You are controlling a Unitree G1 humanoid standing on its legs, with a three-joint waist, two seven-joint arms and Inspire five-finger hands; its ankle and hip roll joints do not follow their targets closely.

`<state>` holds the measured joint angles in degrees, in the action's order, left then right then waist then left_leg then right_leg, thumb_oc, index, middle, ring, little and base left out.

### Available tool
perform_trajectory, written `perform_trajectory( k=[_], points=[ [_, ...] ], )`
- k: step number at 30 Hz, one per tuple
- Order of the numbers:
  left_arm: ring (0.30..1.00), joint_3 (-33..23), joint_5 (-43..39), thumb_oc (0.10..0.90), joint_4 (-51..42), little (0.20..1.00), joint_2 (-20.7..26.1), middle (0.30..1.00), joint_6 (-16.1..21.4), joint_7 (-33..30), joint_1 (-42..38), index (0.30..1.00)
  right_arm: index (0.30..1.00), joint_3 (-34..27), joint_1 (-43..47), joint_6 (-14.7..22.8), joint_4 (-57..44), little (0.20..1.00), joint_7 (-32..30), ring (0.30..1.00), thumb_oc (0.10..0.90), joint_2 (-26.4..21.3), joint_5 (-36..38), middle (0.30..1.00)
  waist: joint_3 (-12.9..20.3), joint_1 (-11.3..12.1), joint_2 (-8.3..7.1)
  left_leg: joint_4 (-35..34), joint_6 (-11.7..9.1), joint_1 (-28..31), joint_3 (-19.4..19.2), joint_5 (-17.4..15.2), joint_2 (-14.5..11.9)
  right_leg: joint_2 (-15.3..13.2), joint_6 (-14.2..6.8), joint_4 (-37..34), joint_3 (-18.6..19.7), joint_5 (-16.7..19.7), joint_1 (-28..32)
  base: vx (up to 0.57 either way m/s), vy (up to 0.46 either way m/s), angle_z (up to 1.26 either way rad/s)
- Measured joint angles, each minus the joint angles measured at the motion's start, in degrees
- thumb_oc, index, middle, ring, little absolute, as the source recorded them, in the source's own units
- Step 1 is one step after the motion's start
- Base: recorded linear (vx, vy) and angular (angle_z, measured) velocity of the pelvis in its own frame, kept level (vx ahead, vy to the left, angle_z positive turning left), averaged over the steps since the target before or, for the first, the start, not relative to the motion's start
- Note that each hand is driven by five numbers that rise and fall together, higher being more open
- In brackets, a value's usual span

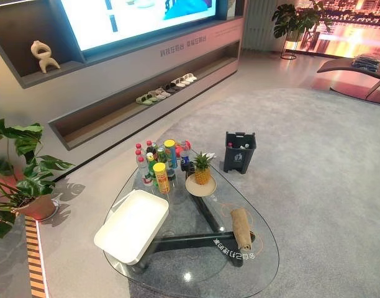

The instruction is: Wipe the table with a cloth and put it in the basket.

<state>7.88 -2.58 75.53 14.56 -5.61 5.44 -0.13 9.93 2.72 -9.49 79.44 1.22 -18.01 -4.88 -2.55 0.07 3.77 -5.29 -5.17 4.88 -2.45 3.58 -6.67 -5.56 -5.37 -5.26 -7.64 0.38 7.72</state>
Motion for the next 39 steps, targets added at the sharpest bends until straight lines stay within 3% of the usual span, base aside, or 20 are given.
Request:
perform_trajectory(
  k=[39],
  points=[
    [0.9, -0.04, -0.04, 0.8, -0.07, 0.9, 0.05, 0.9, 0.07, -0.02, 0.23, 0.9, 0.9, 0.13, -0.1, -0.1, 0.08, 0.9, -0.31, 0.9, 0.8, -0.11, -1.98, 0.9, -0.61, 0.07, 0.13, 0.0, -0.04, -0.08, 0.18, 0.0, 0.02, 0.02, -0.22, -0.01, -0.13, -0.32, -0.05, 0.01, 0.0, 0.0]
  ],
)
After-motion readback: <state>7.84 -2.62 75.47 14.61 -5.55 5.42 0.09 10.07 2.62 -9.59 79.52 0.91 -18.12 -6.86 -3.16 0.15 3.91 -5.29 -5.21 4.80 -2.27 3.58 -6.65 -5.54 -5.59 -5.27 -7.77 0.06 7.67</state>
